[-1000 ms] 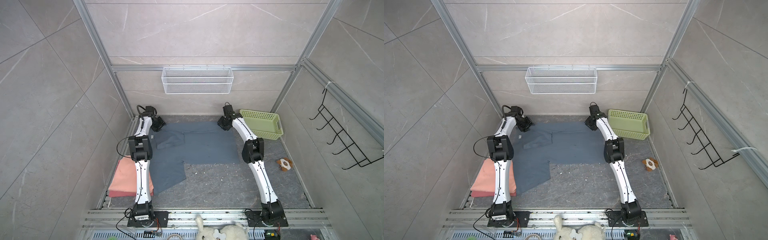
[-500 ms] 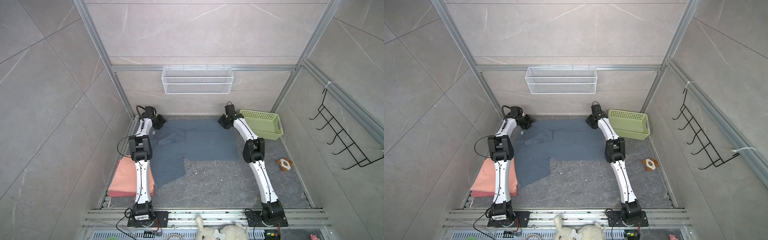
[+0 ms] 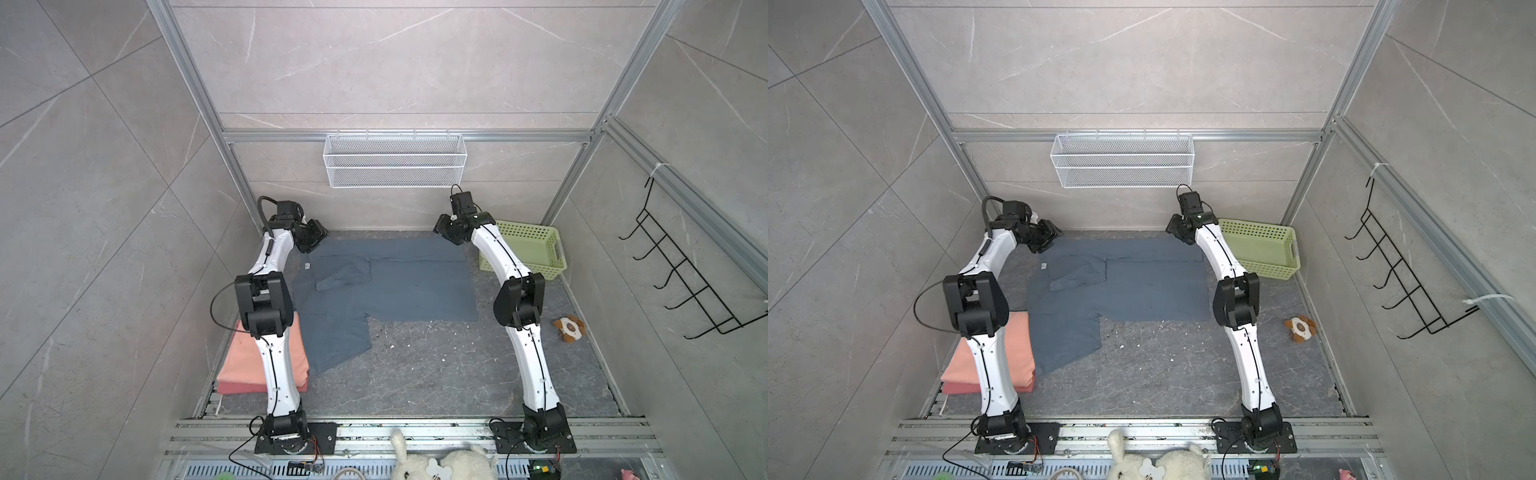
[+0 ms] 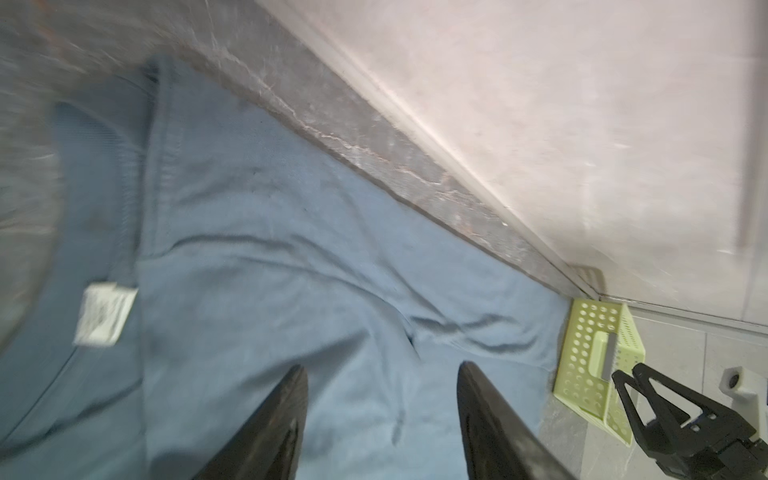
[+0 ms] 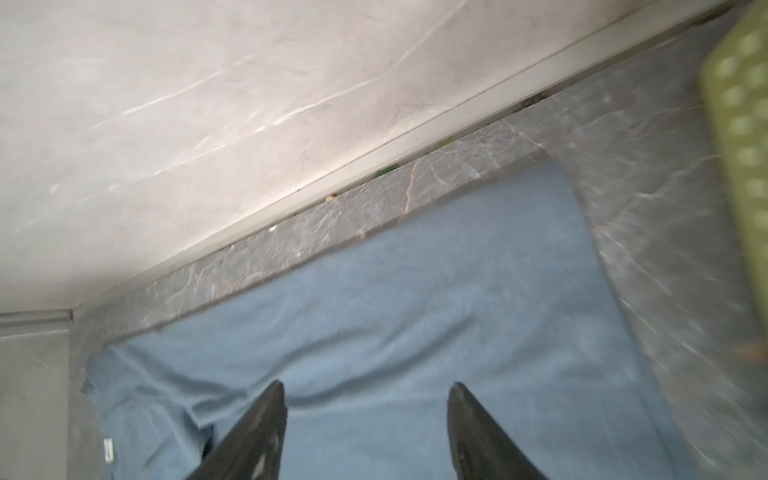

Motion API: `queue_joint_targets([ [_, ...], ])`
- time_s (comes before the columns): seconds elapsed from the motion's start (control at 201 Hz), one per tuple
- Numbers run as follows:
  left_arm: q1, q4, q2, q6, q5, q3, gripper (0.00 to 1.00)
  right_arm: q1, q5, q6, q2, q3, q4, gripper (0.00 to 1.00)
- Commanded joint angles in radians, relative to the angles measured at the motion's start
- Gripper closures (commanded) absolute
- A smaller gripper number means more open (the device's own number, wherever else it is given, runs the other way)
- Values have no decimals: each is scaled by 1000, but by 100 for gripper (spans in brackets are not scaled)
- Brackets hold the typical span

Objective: Fold and stack the t-shirts

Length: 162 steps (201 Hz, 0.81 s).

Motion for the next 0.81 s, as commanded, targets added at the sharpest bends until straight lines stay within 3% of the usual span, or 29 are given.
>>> queue_joint_targets([
  [0.0, 2, -124, -150, 72, -42, -156, 39, 22, 87, 10, -124, -195, -49, 36],
  [0.179, -8, -180, -383, 20, -92, -487, 39, 20, 97, 126, -385, -679, 159, 35],
  [0.383, -43, -320, -598, -17, -180, -736, 40, 21, 113, 242, -558, -1011, 209, 35],
  [0.801, -129, -491, -928, -84, -270, -1080, 42, 19, 163, 371, -759, -1351, 221, 35],
])
